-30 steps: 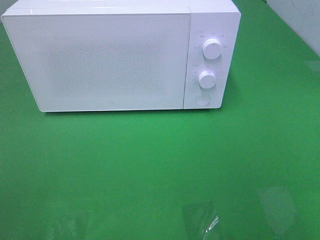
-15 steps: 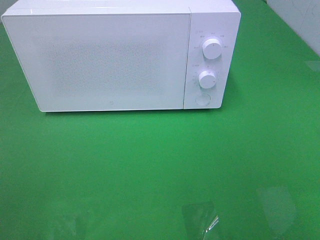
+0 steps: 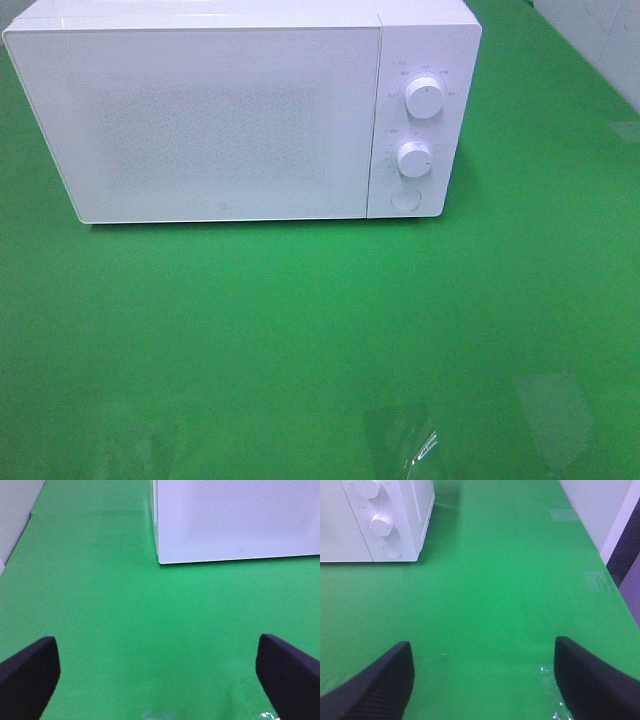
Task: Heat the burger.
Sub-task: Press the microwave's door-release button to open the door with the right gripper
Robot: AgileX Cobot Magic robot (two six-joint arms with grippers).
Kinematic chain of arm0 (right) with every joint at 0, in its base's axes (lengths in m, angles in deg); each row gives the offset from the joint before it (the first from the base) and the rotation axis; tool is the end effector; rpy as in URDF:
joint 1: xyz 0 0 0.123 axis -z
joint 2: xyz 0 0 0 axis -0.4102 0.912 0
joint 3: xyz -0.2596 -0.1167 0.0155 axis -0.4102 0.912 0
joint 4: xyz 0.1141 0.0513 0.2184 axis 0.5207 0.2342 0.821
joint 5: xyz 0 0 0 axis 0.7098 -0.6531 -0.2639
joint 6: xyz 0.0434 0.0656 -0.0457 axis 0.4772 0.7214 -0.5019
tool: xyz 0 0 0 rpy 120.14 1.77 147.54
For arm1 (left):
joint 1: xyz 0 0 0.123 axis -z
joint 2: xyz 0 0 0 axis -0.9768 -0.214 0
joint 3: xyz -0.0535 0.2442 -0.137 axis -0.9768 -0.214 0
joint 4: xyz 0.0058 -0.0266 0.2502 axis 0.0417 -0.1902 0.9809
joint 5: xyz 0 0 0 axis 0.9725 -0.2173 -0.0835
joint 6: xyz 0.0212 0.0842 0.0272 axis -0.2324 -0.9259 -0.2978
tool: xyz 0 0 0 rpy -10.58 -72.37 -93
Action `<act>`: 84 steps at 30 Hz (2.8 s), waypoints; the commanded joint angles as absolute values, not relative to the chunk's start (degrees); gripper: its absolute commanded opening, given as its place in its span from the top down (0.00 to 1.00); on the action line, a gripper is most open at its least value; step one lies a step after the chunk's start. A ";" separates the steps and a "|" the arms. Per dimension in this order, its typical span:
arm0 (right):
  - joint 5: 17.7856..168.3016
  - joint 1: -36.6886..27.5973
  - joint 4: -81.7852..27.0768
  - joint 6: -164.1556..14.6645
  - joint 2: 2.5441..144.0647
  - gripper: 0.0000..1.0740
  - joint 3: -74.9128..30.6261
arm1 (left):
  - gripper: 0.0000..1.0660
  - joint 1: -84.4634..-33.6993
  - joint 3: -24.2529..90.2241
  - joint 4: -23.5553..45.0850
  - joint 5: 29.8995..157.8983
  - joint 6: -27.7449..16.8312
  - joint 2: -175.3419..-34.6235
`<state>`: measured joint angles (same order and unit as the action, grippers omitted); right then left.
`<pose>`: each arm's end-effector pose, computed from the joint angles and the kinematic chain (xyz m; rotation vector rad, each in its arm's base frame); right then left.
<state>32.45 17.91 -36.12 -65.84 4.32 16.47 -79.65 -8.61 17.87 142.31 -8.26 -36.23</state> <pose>-0.0036 -0.0119 0.2850 -0.0309 1.9612 -0.0551 -0.0049 -0.0104 0.2796 0.0850 2.0094 -0.0607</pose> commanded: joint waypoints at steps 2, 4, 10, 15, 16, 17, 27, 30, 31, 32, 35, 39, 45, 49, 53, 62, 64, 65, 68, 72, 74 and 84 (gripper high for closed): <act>33.26 18.26 -36.06 -67.21 3.29 0.29 15.79 | 0.06 -79.71 -8.78 17.87 141.91 -7.98 -35.02; 33.94 18.26 -36.06 -67.50 4.32 0.29 14.64 | 0.06 -79.71 -8.78 17.87 141.91 -7.98 -35.02; 37.72 18.26 -36.06 -67.50 8.73 0.29 12.46 | 0.06 -79.71 -8.78 17.87 141.91 -7.98 -35.02; 44.83 18.20 -36.06 -67.50 12.86 0.29 12.46 | 0.06 -79.71 -8.78 17.87 141.91 -7.98 -35.02; 47.64 18.20 -36.06 -67.50 14.46 0.29 12.46 | 0.06 -79.71 -8.78 17.87 141.91 -7.98 -35.02; 47.64 18.20 -36.06 -67.50 14.46 0.29 12.46 | 0.06 -79.71 -8.78 17.87 141.91 -7.98 -35.02; 60.53 18.20 -36.06 -67.50 26.26 0.29 12.52 | 0.06 -79.71 -8.78 17.87 141.91 -7.98 -35.02; 63.85 18.20 -36.06 -67.67 29.93 0.29 12.52 | 0.06 -79.71 -8.78 17.87 141.91 -7.98 -35.02; 63.85 18.20 -36.06 -67.67 29.93 0.29 12.52 | 0.06 -79.71 -8.78 17.87 141.91 -7.98 -35.02; 66.37 18.20 -36.06 -67.67 31.94 0.29 12.52 | 0.06 -79.71 -8.78 17.87 141.91 -7.98 -35.02; 71.13 18.20 -36.06 -67.67 35.83 0.29 12.52 | 0.06 -79.71 -8.78 17.87 141.91 -7.98 -35.02; 75.77 18.20 -36.06 -67.44 39.67 0.29 12.52 | 0.06 -79.71 -8.78 17.87 141.91 -7.98 -35.02; 81.90 18.20 -36.06 -67.44 45.17 0.29 12.52 | 0.06 -79.71 -8.78 17.87 141.91 -7.98 -35.02; 87.80 18.20 -35.60 -67.44 50.27 0.29 13.04 | 0.06 -79.71 -8.78 17.87 141.91 -7.98 -35.02; 96.05 18.20 -35.32 -67.44 56.80 0.29 13.49 | 0.06 -79.71 -8.78 17.87 141.91 -7.98 -35.02; 112.50 18.20 -28.84 -68.70 68.55 0.29 15.16 | 0.06 -79.71 -8.78 17.87 141.91 -7.98 -35.02; 116.96 18.09 -26.32 -70.19 70.61 0.29 16.53 | 0.06 -79.71 -8.78 17.87 141.91 -7.98 -35.02; 116.96 18.09 -26.32 -70.19 70.61 0.29 16.53 | 0.06 -79.71 -8.78 17.87 141.91 -7.98 -35.02; 124.87 17.97 -20.13 -74.89 74.05 0.29 19.17 | 0.06 -79.71 -8.78 17.87 141.91 -7.98 -35.02; 132.26 14.19 -10.91 -81.54 76.68 0.29 21.69 | 0.06 -79.71 -8.78 17.87 141.91 -7.98 -35.02; 135.30 11.38 -6.27 -85.43 78.29 0.29 22.43 | 0.06 -79.71 -8.78 17.87 141.91 -7.98 -35.02; 147.16 -4.14 6.56 -89.16 87.69 0.29 23.06 | 0.06 -79.71 -8.78 17.87 141.91 -7.98 -35.02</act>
